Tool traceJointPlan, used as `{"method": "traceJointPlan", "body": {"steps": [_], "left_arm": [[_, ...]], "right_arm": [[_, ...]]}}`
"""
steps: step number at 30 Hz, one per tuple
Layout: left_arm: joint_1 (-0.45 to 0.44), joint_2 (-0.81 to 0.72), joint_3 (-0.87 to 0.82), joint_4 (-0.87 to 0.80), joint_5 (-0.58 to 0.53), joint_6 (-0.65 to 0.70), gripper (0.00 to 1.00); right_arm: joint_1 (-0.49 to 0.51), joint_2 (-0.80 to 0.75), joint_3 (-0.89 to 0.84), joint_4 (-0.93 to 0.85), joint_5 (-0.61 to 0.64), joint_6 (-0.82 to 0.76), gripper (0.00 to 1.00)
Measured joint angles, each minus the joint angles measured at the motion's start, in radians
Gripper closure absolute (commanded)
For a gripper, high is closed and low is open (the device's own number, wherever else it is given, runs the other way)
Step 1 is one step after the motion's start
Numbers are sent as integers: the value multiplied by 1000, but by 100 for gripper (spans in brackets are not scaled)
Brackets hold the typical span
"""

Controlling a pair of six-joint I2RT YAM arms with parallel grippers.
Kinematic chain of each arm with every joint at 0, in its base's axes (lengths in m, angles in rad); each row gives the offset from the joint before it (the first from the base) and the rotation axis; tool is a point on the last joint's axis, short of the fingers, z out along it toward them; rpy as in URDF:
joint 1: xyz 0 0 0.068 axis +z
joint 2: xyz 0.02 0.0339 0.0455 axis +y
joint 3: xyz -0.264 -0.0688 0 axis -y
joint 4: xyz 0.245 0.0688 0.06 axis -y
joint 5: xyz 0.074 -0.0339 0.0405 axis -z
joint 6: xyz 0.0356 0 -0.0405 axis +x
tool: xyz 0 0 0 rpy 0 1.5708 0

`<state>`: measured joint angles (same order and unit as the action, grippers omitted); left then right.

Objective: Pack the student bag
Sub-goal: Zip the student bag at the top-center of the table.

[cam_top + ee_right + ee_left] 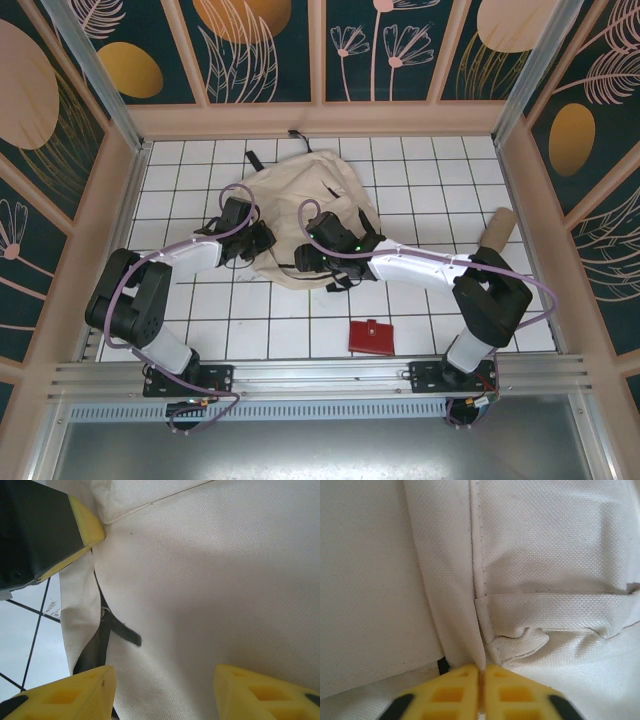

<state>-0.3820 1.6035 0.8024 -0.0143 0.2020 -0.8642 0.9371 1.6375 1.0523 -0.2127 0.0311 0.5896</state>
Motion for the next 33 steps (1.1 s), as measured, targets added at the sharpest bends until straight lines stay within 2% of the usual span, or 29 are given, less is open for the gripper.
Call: {"method": "traceJointPlan", "body": {"steps": [4, 13, 22, 27, 33], "left_arm": [[0, -10, 0, -1, 0, 2, 100], [1, -148, 11, -32, 0, 2, 100], [1, -158, 17, -39, 4, 3, 100], [1, -158, 17, -41, 8, 3, 100], [1, -159, 17, -42, 11, 4, 100]], "right_arm": [[1, 0, 0, 0, -6, 0, 46], [21, 32, 44, 23, -77, -3, 54], [21, 130, 115, 63, -144, -5, 57], [17, 166, 145, 60, -169, -16, 54], [-25, 170, 134, 81, -292, -40, 54]]}}
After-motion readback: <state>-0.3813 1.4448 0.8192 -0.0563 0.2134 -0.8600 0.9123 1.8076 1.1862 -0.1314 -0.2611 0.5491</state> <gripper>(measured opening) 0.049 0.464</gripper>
